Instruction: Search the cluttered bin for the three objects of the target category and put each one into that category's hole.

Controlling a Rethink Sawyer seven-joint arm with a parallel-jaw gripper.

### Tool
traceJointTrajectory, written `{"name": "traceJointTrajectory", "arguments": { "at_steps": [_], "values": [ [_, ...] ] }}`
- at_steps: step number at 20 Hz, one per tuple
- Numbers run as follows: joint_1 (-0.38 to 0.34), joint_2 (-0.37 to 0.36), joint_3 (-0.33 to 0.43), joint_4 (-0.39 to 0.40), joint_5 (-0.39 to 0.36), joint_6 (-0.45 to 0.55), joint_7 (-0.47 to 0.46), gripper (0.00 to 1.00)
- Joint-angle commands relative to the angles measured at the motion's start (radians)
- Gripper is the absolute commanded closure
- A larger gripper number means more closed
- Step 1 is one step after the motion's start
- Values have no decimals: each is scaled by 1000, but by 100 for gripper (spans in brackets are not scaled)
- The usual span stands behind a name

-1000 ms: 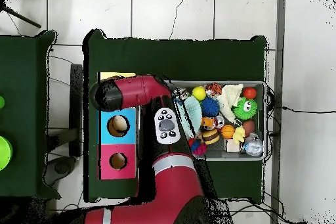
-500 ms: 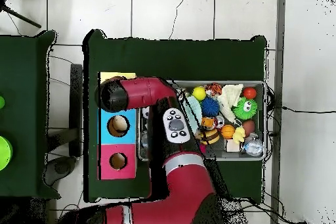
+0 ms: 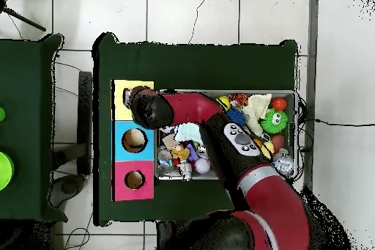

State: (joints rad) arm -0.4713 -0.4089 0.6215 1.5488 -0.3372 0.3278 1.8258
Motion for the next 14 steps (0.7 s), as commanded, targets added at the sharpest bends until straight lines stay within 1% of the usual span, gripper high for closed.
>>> {"name": "traceJointTrajectory", "arguments": {
  "at_steps": [1, 3, 5, 6, 9, 14],
  "values": [
    [-168, 270, 200, -11, -253, -362, -93, 0],
    [-204, 308, 259, -16, -327, -373, -97, 0],
    [-217, 331, 280, -24, -362, -369, -77, 0],
    [-216, 334, 281, -30, -382, -368, -58, 0],
    [-191, 306, 249, -35, -411, -382, 3, 0],
    [-171, 295, 230, -51, -430, -376, 45, 0]
  ]
}}
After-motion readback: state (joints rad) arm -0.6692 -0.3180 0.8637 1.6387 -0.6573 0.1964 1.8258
